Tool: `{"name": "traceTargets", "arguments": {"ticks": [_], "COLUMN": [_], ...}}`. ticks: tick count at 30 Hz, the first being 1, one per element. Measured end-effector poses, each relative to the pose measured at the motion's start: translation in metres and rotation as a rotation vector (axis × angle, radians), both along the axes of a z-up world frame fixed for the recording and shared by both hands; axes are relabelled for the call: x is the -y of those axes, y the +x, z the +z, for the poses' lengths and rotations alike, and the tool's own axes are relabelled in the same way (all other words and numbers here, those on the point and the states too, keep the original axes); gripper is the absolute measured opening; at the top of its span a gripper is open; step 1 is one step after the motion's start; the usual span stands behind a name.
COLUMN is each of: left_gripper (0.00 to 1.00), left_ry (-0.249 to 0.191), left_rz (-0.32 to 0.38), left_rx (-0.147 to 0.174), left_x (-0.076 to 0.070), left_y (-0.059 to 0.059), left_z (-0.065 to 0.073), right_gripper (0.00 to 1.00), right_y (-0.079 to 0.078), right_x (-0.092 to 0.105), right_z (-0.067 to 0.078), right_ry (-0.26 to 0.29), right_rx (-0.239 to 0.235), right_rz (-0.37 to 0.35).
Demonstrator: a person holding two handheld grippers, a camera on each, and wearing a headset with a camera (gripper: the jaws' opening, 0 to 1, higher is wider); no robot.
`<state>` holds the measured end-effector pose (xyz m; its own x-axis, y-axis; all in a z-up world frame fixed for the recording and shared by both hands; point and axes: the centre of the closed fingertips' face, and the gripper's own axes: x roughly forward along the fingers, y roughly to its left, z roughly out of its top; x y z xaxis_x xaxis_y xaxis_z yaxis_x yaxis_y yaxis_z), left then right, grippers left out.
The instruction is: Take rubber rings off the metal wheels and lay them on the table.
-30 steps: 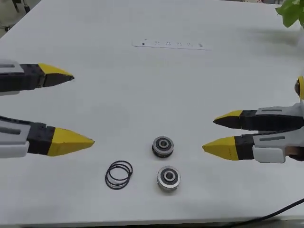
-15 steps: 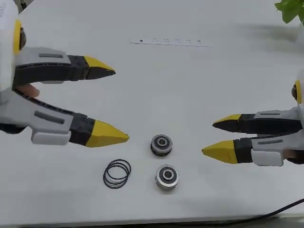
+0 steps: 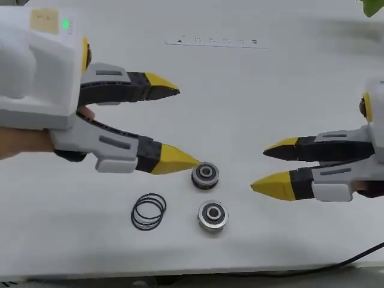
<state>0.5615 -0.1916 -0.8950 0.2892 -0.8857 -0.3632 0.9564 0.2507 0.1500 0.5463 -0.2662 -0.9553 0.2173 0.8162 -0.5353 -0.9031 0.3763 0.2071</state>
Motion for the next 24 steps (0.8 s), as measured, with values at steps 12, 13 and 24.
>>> {"name": "traceTargets", "arguments": {"ticks": [12, 13, 24], "left_gripper": [0.55, 0.53, 0.39], "left_ry": [-0.014, -0.022, 0.018], "left_rz": [0.012, 0.006, -0.017], "left_rx": [-0.034, -0.043, -0.060], "left_x": [0.014, 0.016, 0.026], "left_y": [0.010, 0.009, 0.013], "left_z": [-0.022, -0.024, -0.055], "right_gripper": [0.43, 0.43, 0.42], "right_y": [0.005, 0.005, 0.009], "right_x": [-0.007, -0.007, -0.020], "right_z": [-0.012, -0.013, -0.026], "right_ry": [-0.006, -0.006, -0.026], "right_rx": [-0.021, -0.024, -0.028], "right_rz": [0.027, 0.029, 0.058]}}
